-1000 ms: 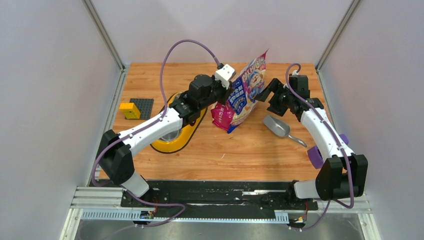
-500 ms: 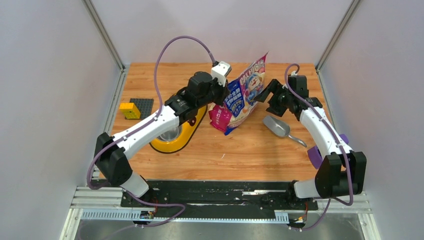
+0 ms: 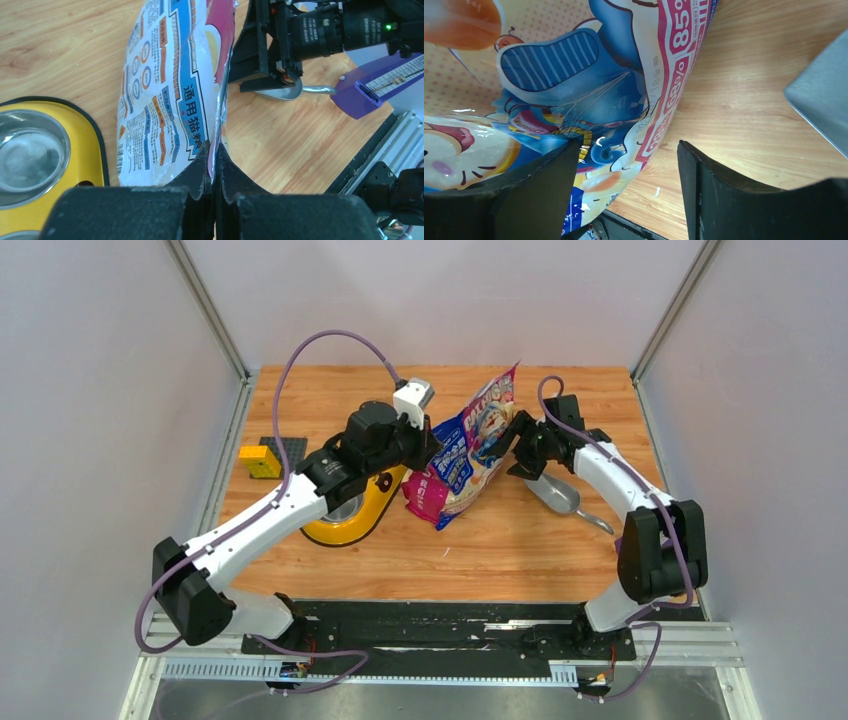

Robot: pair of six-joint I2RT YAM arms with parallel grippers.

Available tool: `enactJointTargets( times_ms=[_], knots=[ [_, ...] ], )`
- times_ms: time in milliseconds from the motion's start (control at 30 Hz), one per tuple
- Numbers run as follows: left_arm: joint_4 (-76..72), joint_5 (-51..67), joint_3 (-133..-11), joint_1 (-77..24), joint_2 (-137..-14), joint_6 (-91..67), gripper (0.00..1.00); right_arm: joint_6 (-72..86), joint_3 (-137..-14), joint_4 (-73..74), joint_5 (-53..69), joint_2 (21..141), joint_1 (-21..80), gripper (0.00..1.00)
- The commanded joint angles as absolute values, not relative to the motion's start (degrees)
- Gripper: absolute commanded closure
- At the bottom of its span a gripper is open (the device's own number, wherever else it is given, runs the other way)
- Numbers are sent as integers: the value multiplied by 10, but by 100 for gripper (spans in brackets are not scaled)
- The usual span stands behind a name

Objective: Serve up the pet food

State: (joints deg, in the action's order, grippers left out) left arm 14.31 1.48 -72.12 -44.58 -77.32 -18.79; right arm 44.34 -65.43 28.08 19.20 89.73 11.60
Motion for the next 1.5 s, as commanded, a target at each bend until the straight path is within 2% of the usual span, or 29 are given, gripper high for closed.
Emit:
enactJointTargets(
  times_ms=[0,300,333,400,433,500,533,567,667,767,933,1167,1267,1467],
  knots=[
    [111,77,-712,-453,-716,-206,100,466,-688,212,175,940,121,31],
    [136,83,-704,-453,-709,-191,99,444,-711,139,220,982,121,33],
    [138,75,-704,-453,-709,-190,86,440,-713,140,219,976,122,33],
    [140,63,-708,-453,-709,-187,69,432,-718,148,212,960,121,33],
    [141,57,-714,-453,-709,-184,65,427,-722,159,207,952,121,32],
    [146,40,-729,-453,-708,-183,48,415,-742,194,195,936,121,31],
    [149,31,-735,-453,-709,-182,45,408,-751,212,187,928,120,31],
    [150,26,-749,-453,-711,-178,37,403,-757,228,182,919,119,30],
    [166,3,-792,-452,-719,-175,27,397,-771,264,180,892,118,29],
    [187,-21,-831,-451,-739,-175,26,416,-783,277,191,868,117,31],
    [236,22,-899,-429,-779,-205,28,460,-826,277,272,868,134,51],
    [243,108,-910,-386,-816,-270,43,510,-846,250,285,833,152,60],
    [242,135,-911,-376,-827,-287,48,523,-856,240,303,836,158,61],
    [227,151,-903,-373,-828,-287,46,537,-862,218,320,833,174,56]
  ],
)
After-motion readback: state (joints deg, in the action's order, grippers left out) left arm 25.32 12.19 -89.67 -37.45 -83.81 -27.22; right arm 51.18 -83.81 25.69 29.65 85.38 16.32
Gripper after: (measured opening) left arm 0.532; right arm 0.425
